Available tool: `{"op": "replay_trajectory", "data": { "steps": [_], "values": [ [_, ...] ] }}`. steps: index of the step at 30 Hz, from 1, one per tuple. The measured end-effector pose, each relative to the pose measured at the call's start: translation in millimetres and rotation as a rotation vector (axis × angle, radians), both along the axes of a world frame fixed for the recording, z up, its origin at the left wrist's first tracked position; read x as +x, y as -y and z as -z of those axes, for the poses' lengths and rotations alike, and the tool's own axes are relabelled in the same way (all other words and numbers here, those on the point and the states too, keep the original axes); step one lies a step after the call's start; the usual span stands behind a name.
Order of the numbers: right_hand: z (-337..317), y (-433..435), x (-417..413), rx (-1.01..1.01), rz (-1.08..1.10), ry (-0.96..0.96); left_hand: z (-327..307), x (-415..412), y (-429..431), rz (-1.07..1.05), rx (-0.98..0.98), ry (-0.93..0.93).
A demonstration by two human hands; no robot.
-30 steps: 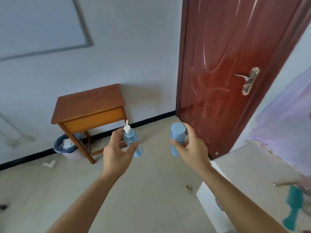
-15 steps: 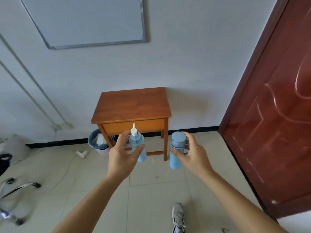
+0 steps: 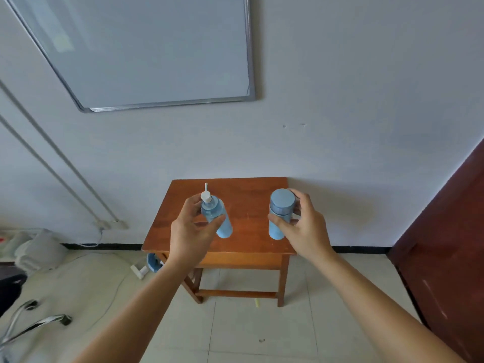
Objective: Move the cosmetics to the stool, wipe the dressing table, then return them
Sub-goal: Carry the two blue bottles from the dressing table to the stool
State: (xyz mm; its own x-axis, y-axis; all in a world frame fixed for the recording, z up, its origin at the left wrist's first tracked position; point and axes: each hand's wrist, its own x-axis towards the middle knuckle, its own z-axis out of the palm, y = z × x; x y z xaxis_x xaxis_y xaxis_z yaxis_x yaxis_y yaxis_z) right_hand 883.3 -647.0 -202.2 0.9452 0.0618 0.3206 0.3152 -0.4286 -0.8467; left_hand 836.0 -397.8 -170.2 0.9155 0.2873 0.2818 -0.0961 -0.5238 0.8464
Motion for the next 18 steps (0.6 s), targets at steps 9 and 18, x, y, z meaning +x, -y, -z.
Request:
{"op": "replay_trajectory", "data": {
  "steps": [9,18],
  "values": [
    [28.8,-50.0,172.1,0.057,0.11,-0.107,45.2,194.6,-47.5,0.091,-0.059,-0.103],
    [60.3,-84.7,311.3,0.027,0.262,-0.224,93.5,368.2,-68.4,0.265,-0.115,-0.247]
  ]
}}
